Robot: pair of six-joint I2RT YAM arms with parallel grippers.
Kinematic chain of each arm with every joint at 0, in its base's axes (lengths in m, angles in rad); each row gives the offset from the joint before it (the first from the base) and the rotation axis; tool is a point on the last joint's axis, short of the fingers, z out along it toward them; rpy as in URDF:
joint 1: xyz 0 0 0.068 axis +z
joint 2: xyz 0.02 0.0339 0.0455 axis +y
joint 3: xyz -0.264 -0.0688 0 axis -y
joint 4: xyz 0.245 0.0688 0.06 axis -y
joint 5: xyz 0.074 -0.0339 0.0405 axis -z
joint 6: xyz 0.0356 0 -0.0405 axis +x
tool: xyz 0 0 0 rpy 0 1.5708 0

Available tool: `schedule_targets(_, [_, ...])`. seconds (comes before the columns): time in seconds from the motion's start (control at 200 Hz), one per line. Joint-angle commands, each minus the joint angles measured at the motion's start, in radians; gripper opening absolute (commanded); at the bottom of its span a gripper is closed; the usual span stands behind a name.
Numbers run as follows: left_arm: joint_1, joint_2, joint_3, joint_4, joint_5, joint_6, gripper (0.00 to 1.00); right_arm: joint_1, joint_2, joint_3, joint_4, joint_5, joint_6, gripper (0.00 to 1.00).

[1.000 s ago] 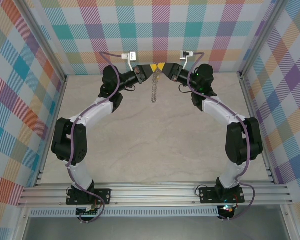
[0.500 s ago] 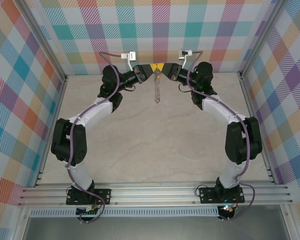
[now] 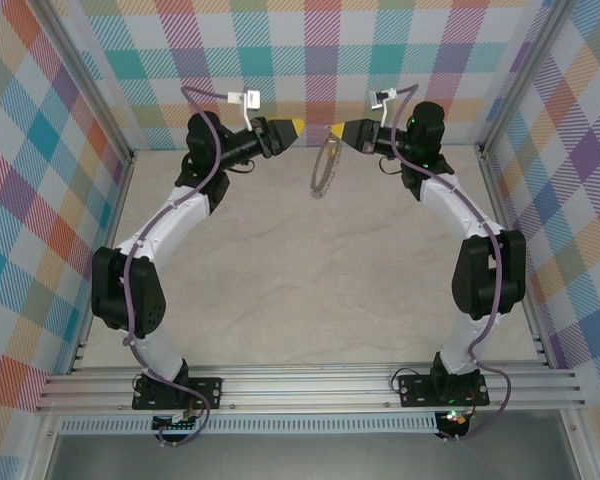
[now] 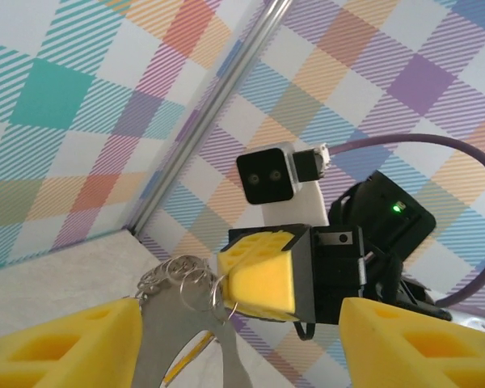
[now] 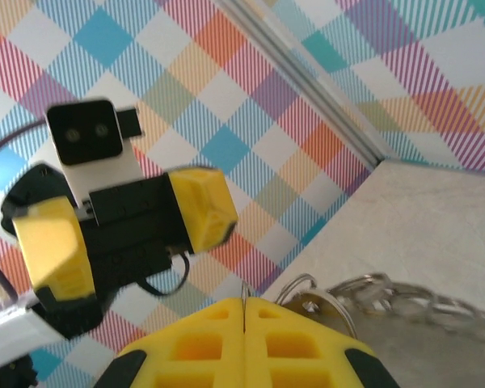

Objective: Put the keys on the keyring

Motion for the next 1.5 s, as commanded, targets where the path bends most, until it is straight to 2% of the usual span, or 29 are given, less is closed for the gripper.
schedule_targets(0.0, [0.006,0.020,0.082,-0.119,0.098,0.097,0.59,0.004,0.010,0.072,-0.092,-0.124,-0.109,0.00])
schedule_targets(0.205, [0.003,0.076,0.152,-0.189,0.197,0.112,0.42,0.005,0.034,0.109,-0.130,-0.197,-0.126,0.00])
schedule_targets(0.37, [-0.012,0.089,0.170,-0.236,0.227,0.150,0.33,0.006,0.043,0.112,-0.133,-0.206,-0.123,0.00])
schedule_targets(1.305, [-0.057,0.155,0.222,-0.281,0.238,0.169,0.33,0.023,0.046,0.106,-0.090,-0.202,-0.096,0.00])
schedule_targets(1.495, [-0.063,0.158,0.223,-0.277,0.245,0.169,0.27,0.025,0.047,0.105,-0.090,-0.198,-0.097,0.00])
